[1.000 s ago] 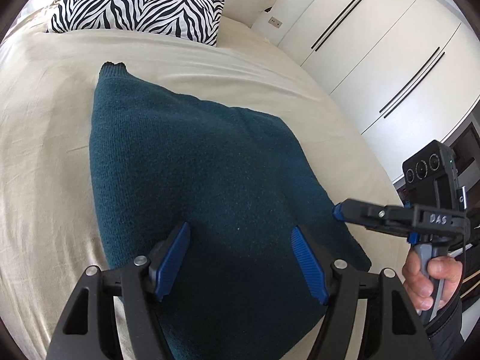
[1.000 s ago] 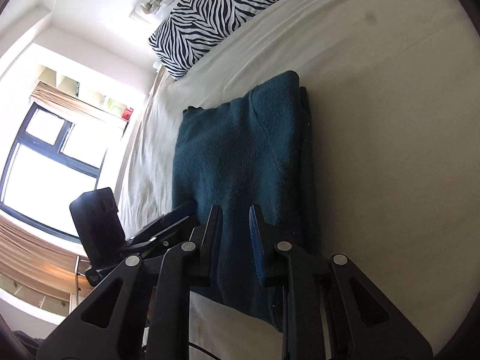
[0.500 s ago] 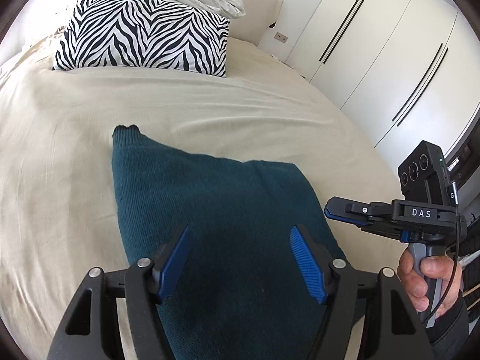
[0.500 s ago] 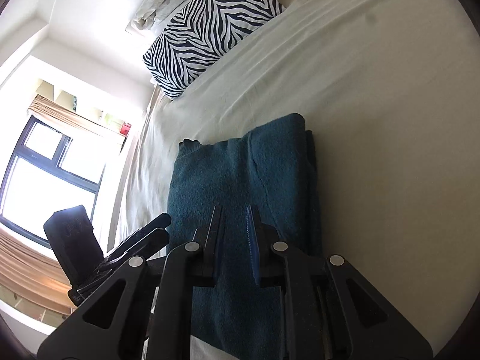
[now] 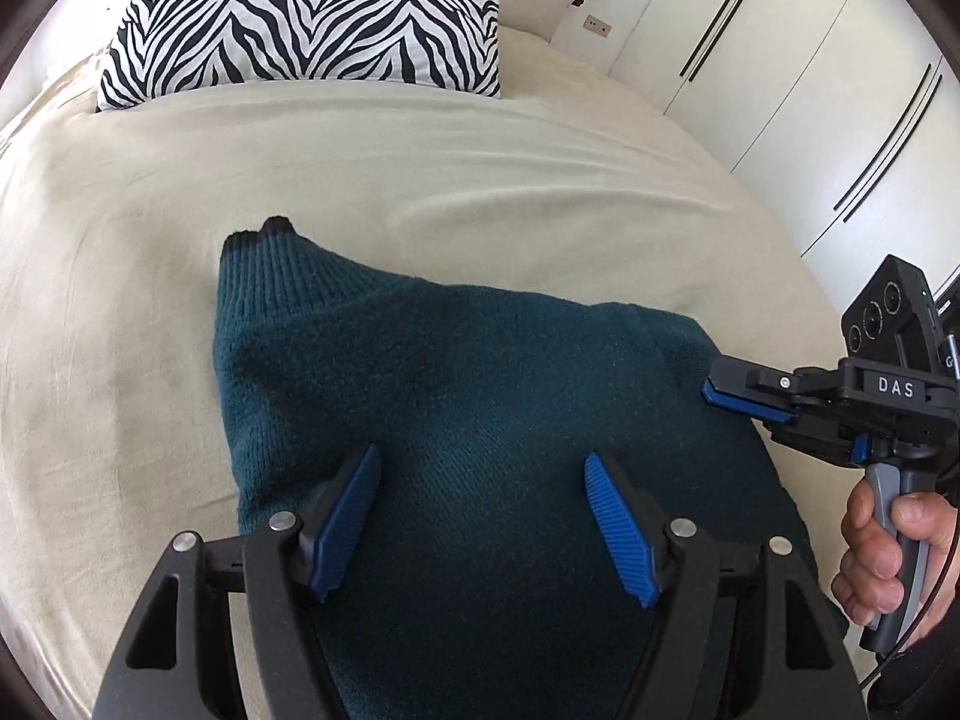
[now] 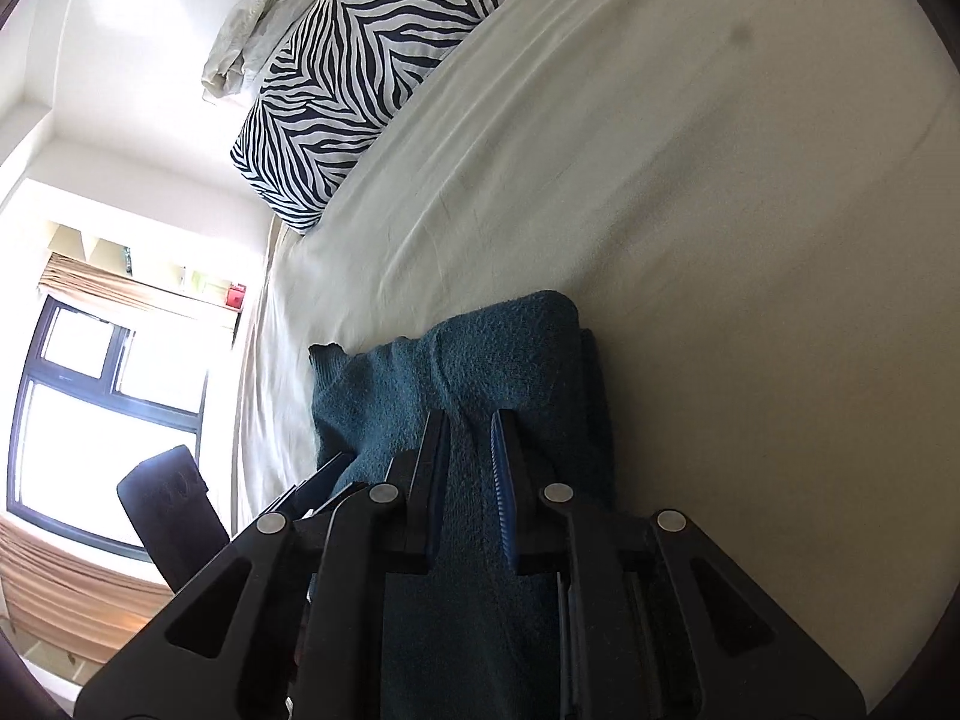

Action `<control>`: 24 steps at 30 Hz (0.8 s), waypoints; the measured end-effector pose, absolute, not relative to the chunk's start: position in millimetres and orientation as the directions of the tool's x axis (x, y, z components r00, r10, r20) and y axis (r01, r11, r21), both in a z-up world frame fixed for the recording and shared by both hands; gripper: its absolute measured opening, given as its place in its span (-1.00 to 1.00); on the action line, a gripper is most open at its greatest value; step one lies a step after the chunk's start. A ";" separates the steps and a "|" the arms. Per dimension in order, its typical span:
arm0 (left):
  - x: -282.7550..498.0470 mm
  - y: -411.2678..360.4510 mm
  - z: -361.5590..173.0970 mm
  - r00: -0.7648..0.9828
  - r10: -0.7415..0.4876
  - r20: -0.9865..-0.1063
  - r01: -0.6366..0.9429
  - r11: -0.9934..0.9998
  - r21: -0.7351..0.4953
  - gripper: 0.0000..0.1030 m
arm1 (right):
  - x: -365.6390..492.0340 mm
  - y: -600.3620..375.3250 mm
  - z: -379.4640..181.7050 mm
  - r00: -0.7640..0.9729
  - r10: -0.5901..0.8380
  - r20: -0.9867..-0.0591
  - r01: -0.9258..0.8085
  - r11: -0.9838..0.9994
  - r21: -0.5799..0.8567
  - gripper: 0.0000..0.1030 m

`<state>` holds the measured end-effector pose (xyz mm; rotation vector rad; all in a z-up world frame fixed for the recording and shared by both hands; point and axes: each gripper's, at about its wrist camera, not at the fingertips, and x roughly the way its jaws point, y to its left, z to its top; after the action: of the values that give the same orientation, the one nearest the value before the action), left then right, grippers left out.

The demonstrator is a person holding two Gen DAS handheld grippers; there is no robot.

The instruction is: Fold small clothes

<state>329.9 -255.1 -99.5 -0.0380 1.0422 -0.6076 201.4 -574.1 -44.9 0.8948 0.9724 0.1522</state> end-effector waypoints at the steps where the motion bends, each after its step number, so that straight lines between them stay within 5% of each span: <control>1: 323.5 -250.5 -92.2 0.375 -0.481 -0.793 0.438 0.845 -0.305 0.29 | 191.8 -570.0 -33.4 0.595 0.487 -0.639 0.238 0.652 0.719 -0.71; 5: 280.8 -234.7 -66.0 0.434 -0.514 -0.740 0.461 0.832 -0.308 0.26 | 143.3 -543.3 -3.7 0.581 0.541 -0.608 0.111 0.688 0.718 -0.65; 9: 256.8 -244.4 -90.5 0.423 -0.477 -0.771 0.505 0.830 -0.236 0.29 | 114.4 -532.0 -32.7 0.536 0.502 -0.679 0.151 0.734 0.662 -0.24; 11: 254.1 -247.1 -92.9 0.444 -0.466 -0.766 0.507 0.835 -0.214 0.29 | 105.5 -534.2 -43.8 0.573 0.518 -0.636 0.115 0.717 0.687 -0.25; 15: 253.7 -230.5 -68.6 0.436 -0.531 -0.727 0.472 0.822 -0.318 0.30 | 93.5 -541.4 -21.8 0.597 0.504 -0.624 0.137 0.703 0.698 0.02; 19: 237.2 -192.4 -48.4 0.527 -0.529 -0.665 0.413 0.844 -0.344 0.72 | 83.6 -558.1 2.2 0.637 0.408 -0.653 0.157 0.762 0.629 0.36; 24: 255.6 -169.9 -82.2 0.411 -0.535 -0.738 0.320 0.843 -0.432 0.74 | 100.0 -572.3 -32.6 0.519 0.473 -0.712 0.246 0.715 0.654 0.36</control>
<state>255.6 -169.9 -82.2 -0.2374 1.0136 -0.5445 100.0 -572.3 -32.6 0.7977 1.0451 0.1554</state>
